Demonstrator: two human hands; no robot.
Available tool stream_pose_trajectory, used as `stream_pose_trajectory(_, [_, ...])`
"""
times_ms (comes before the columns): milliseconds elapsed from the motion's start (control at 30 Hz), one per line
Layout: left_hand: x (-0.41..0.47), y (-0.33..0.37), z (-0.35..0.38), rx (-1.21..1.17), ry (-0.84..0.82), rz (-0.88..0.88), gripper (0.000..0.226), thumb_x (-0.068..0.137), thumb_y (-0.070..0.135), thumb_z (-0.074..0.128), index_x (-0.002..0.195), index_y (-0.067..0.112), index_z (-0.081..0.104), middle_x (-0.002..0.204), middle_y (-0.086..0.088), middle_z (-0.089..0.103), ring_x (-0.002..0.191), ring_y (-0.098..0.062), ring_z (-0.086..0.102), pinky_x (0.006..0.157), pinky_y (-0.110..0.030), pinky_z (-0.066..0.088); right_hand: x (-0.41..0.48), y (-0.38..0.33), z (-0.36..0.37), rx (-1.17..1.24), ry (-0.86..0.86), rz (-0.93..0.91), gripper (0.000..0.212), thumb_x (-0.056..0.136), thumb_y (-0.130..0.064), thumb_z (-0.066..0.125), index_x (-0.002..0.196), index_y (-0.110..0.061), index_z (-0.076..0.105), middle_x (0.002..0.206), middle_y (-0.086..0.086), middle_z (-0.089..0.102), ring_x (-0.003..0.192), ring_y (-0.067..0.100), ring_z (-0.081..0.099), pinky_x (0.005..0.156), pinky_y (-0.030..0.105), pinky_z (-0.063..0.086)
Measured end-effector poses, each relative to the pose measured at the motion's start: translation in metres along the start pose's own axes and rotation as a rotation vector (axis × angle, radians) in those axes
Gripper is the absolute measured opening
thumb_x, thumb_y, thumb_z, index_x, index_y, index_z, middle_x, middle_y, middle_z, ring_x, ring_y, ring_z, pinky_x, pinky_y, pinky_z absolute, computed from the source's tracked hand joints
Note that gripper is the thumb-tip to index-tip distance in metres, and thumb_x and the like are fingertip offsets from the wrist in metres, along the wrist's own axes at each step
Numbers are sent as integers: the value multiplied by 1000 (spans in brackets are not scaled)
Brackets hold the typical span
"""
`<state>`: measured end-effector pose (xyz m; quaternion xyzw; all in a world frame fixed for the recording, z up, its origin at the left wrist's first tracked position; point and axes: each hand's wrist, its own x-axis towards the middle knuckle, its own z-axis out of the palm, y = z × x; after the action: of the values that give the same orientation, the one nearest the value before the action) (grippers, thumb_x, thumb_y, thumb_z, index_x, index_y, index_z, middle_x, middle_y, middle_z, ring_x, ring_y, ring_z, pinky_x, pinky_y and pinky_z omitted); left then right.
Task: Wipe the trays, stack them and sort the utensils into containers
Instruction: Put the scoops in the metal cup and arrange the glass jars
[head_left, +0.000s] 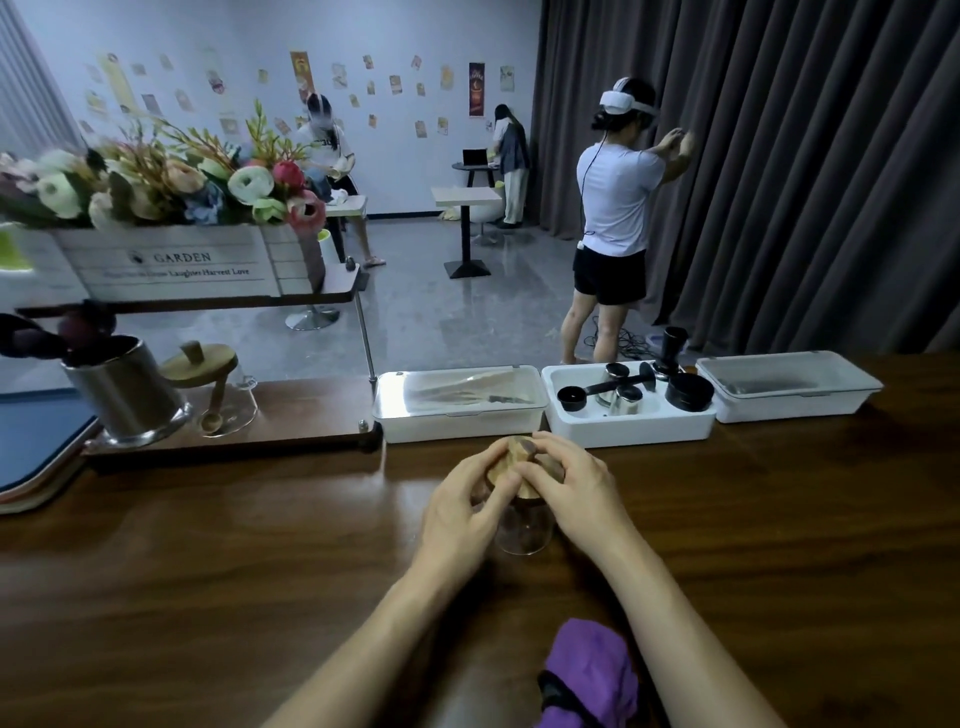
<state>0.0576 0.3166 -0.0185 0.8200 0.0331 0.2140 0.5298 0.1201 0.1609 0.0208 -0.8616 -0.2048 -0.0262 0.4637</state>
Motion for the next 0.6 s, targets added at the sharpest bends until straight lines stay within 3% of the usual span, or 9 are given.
stream_pose_trajectory(167, [-2,-2,-5,64,-25,-43,54,90,68,60,139,48,57,149,20,48,139,8,39,109,-40,48,2,6,5,74,-2,26,44,87,-41,74,128,-26,67,129,-15,65,119,4,60,104,28,48])
stream_pose_trajectory(300, [-4,9,-8,2,-46,-90,46,95,43,70,139,38,60,133,17,64,122,2,59,101,-28,52,-2,9,5,125,-23,18,38,91,-34,72,128,-31,68,138,-17,58,128,0,52,108,24,42])
stream_pose_trajectory(433, [-12,18,-6,4,7,-114,52,95,30,72,143,39,52,128,14,66,112,8,62,89,-6,45,-18,13,8,181,36,6,39,92,-33,70,131,-39,63,139,-17,55,126,-15,45,102,8,35])
stream_pose_trajectory(533, [-20,13,-5,-32,30,-174,65,92,39,74,150,42,44,129,18,67,115,10,61,95,-11,48,-35,23,10,213,87,99,53,90,-43,69,141,-33,57,144,-9,55,126,-2,53,101,15,41])
stream_pose_trajectory(600, [-25,9,-2,-77,29,-208,67,92,41,74,151,42,44,128,17,69,118,7,62,101,-17,49,-43,24,11,336,81,151,51,92,-37,68,141,-29,55,125,-15,66,101,-18,60,85,5,45])
